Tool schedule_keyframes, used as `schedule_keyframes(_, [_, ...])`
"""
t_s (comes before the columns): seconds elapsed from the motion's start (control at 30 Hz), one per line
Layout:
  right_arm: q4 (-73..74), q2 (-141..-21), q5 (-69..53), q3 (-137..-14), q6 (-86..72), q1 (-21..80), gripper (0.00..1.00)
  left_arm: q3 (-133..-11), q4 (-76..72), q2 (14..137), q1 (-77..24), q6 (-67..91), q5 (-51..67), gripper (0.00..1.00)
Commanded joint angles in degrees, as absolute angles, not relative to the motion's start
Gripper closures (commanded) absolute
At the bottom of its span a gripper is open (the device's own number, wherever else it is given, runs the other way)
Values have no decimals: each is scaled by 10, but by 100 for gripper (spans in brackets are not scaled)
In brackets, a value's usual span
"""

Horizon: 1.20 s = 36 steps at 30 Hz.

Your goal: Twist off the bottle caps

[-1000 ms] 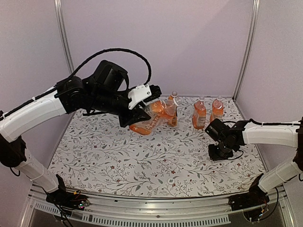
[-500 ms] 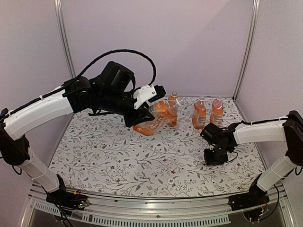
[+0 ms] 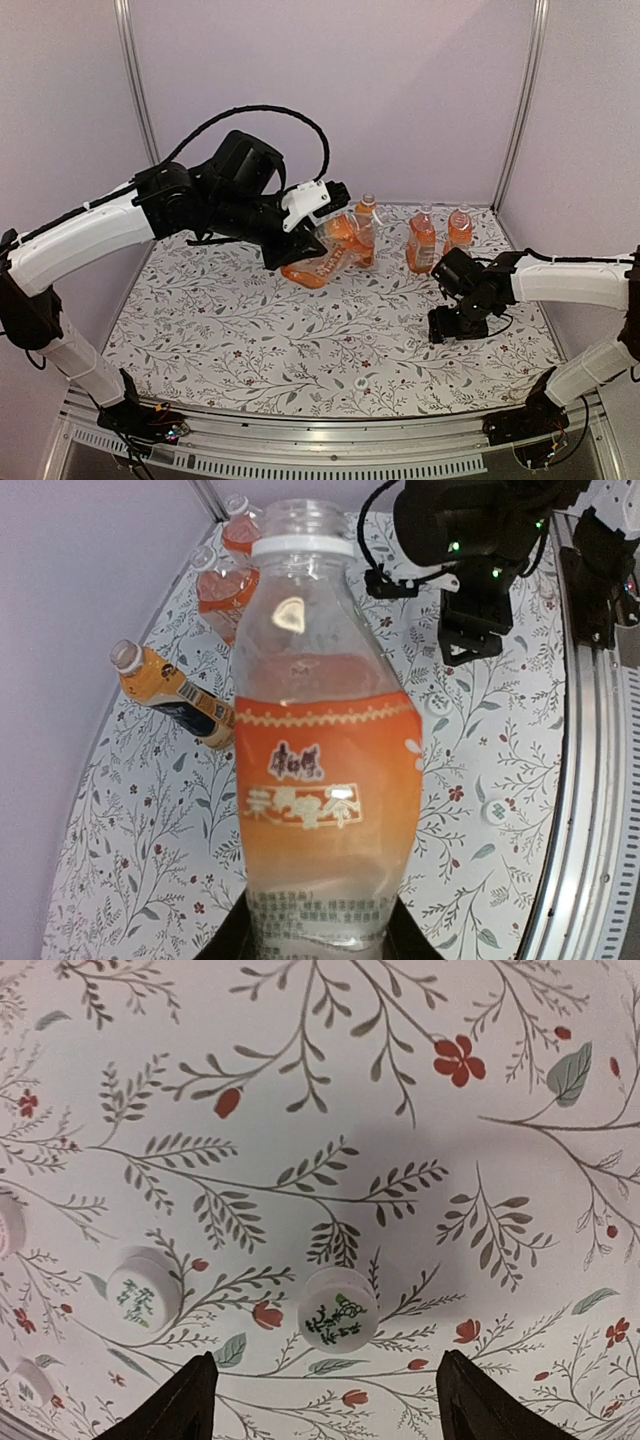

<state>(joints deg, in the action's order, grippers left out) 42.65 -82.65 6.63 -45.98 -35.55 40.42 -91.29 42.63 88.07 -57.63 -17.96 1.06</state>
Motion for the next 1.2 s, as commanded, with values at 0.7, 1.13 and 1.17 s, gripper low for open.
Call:
schedule_keyframes(0.7, [-110, -558, -312, -480, -6, 461, 27, -933, 470, 859, -606, -195, 150, 92])
schedule_keyframes(1.13, [-114, -593, -333, -484, -16, 461, 43, -938, 471, 856, -608, -196, 159, 92])
schedule_keyframes(1.17, [-115, -597, -334, -485, -17, 461, 46, -937, 471, 855, -608, -197, 159, 92])
